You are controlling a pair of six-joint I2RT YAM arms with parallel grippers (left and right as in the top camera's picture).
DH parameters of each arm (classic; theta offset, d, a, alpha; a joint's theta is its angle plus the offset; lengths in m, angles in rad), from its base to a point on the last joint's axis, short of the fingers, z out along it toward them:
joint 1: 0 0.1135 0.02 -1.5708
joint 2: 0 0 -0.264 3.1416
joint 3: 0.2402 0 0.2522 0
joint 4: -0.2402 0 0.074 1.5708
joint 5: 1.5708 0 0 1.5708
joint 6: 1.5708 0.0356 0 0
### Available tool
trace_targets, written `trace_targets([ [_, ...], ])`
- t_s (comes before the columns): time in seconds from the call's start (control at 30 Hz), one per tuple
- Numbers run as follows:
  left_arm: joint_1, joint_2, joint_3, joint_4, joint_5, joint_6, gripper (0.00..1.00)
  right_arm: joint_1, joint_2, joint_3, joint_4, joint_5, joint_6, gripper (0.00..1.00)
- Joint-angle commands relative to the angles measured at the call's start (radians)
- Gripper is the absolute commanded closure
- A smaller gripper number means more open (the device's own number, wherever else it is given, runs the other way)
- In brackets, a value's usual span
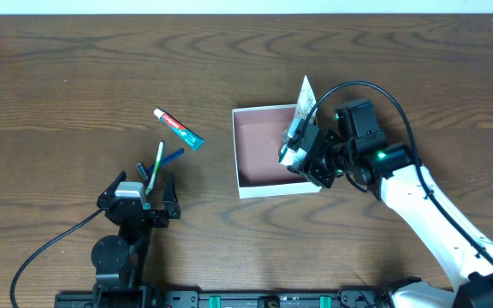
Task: Pack container
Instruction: 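Lower the soap box into the box's front edge with the right gripper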
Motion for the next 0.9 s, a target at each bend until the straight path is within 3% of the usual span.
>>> trace_targets([
  [0.0,0.006,-0.002,-0.017,-0.034,0.015,0.003,0.02,0.014,0.016,0.014,0.007,-0.019,-0.043,0.45],
  [0.3,0.006,-0.002,-0.017,-0.034,0.015,0.003,0.02,0.020,0.017,0.014,0.006,-0.019,-0.042,0.18],
  [0.77,0.006,-0.002,-0.017,-0.034,0.015,0.003,0.02,0.078,0.016,0.014,-0.005,-0.101,0.071,0.15],
  [0.87,0.006,-0.002,-0.017,-0.034,0.015,0.003,0.02,0.119,0.016,0.014,-0.024,-0.101,0.074,0.10],
])
